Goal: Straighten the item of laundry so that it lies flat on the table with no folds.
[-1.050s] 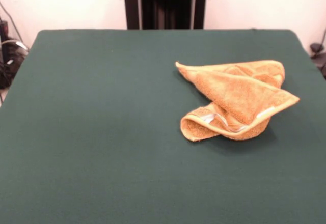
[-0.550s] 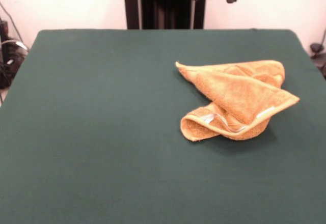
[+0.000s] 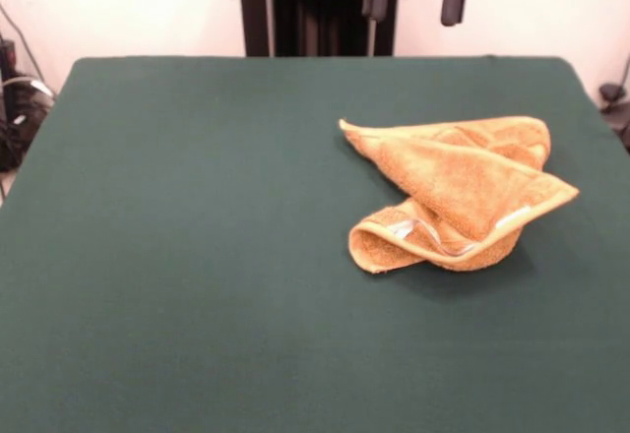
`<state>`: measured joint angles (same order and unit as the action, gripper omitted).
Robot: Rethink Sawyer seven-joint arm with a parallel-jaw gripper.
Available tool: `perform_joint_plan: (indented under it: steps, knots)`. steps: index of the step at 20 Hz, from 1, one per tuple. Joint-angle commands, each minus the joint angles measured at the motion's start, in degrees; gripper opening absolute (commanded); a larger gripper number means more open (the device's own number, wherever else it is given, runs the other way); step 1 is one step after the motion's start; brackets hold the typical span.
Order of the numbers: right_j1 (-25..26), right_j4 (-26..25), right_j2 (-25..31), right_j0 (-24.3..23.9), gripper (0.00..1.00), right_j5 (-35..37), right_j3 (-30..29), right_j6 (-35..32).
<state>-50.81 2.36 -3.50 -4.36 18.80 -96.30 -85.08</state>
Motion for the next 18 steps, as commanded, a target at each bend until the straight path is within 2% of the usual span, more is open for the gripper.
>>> perform_joint_plan:
  steps: [1, 7, 11, 15, 18]
  knots:
    - [5.3, 4.0, 0.8, 3.7, 1.0, -2.2, 3.8, -16.0]
    - [7.8, 6.0, -0.7, 5.7, 1.0, -3.3, 6.3, -16.5]
    - [11.5, 9.0, -3.4, 8.7, 1.0, -0.5, 11.8, -18.4]
    - [11.9, 11.9, -4.1, 9.4, 1.0, 0.2, 12.4, -19.8]
    - [14.1, 13.8, -5.4, 10.4, 1.0, 2.7, 17.3, -20.0]
